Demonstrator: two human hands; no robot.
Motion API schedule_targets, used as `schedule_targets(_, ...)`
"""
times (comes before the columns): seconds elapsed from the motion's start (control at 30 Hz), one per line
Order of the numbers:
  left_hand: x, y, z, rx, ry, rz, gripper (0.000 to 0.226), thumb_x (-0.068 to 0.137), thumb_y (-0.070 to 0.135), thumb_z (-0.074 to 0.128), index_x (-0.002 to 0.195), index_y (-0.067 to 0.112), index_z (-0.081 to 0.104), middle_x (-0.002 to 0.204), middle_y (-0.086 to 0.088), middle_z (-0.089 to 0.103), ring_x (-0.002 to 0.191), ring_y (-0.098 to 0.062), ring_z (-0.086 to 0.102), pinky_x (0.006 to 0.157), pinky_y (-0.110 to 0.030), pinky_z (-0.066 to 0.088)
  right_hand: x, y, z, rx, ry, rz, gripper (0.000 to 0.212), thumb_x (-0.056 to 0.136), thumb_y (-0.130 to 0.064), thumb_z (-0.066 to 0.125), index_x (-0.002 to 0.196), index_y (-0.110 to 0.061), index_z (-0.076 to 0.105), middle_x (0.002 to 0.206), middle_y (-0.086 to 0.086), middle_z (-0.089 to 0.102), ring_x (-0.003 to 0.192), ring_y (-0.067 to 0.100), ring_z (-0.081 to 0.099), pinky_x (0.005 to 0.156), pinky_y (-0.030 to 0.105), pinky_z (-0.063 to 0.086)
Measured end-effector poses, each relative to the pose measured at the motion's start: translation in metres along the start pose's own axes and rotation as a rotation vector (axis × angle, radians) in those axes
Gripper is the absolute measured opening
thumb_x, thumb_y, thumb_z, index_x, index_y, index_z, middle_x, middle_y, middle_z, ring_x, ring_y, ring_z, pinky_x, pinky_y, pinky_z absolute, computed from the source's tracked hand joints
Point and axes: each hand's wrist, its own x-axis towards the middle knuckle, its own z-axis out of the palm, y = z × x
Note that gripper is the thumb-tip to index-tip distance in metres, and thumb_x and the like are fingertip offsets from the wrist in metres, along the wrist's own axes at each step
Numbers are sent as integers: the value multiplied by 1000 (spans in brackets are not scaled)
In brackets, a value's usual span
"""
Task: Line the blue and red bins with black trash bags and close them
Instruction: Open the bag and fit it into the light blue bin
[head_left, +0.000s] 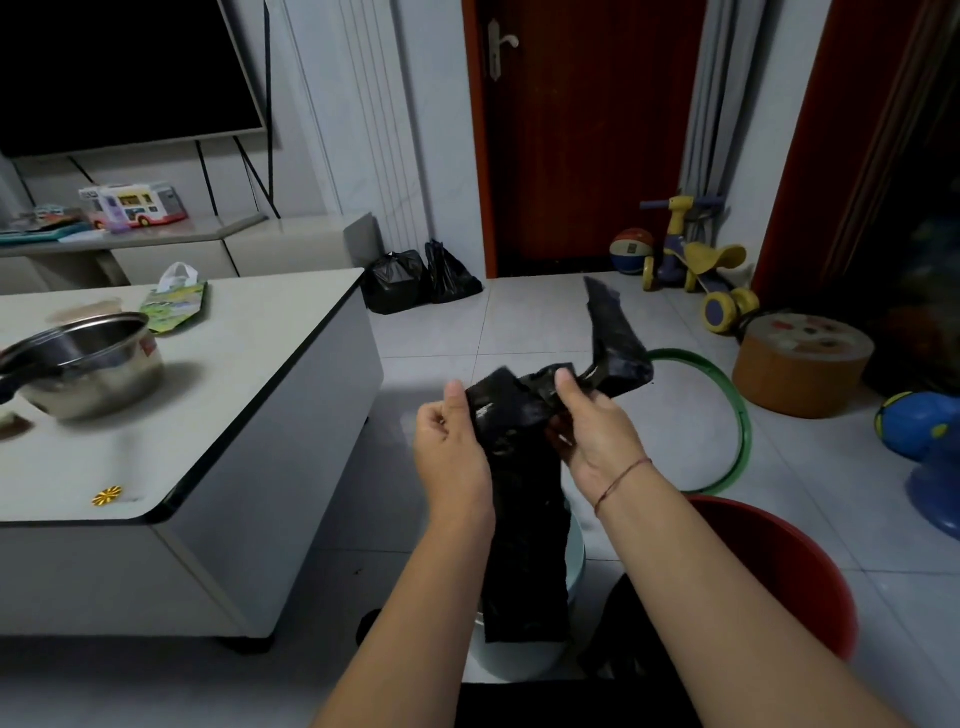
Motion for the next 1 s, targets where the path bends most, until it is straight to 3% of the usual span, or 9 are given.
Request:
schedule_targets(0.17,9,-8,-9,163,87,-151,31,88,33,62,73,15,41,66,-1,46,54,-15,42,51,-23,37,7,-11,-5,-149,-2,-203,16,87,-34,63,90,-18,64,92,5,71,86,19,69,73,32,57)
schedule_targets(0.27,13,3,-14,206,146,117,28,90,44,56,97,18,48,90,1,55,79,-13,53,64,-20,41,7,-10,-5,-298,-108,-262,25,83,-40,65,91,-16,68,90,4,75,84,20,72,71,30,58)
schedule_targets(0.37,14,15,-14,227,-78,311,34,87,59,47,96,27,57,97,6,63,92,-9,59,76,-20,45,2,-4,-1,-457,-231,-283,34,83,-44,63,91,-10,68,88,7,76,84,21,72,73,31,58)
schedule_targets(0.47,4,19,-9,151,-388,-84,65,74,75,42,95,19,68,91,-1,72,88,-19,69,77,-30,54,-4,3,3,-588,-325,-288,42,88,-48,53,88,-9,70,87,8,75,82,16,72,72,22,57)
schedule_targets(0.53,1,16,-7,138,-463,-243,74,67,79,49,98,15,68,94,-6,74,89,-24,71,82,-38,57,-7,4,4,-604,-378,-261,45,92,-47,45,92,-10,71,89,7,75,85,12,71,69,14,53)
schedule_targets(0.7,4,10,-4,39,-389,-314,48,81,54,64,95,8,63,86,-5,72,85,-21,69,76,-35,57,-9,6,4,-536,-429,-178,43,95,-41,45,91,-7,71,86,8,75,82,16,71,73,23,56)
schedule_targets(0.83,1,7,0,11,-384,-299,23,91,30,60,81,10,57,69,-5,62,65,-19,60,63,-30,52,-9,9,3,-441,-352,-134,54,95,-35,48,101,17,57,91,24,65,85,27,63,82,36,54)
schedule_targets(0.93,1,6,0,15,-372,-265,18,92,27,60,83,11,57,73,-7,63,66,-19,60,63,-29,52,-9,4,2,-363,-368,-89,47,87,-53,49,87,-11,71,87,9,73,85,18,69,74,27,57)
schedule_targets(1.0,0,6,0,2,-367,-256,17,91,26,60,85,10,58,79,-11,63,72,-23,59,69,-34,52,-11,4,3,-405,-389,-61,49,77,-57,58,97,-12,67,94,8,73,88,16,70,78,28,56)
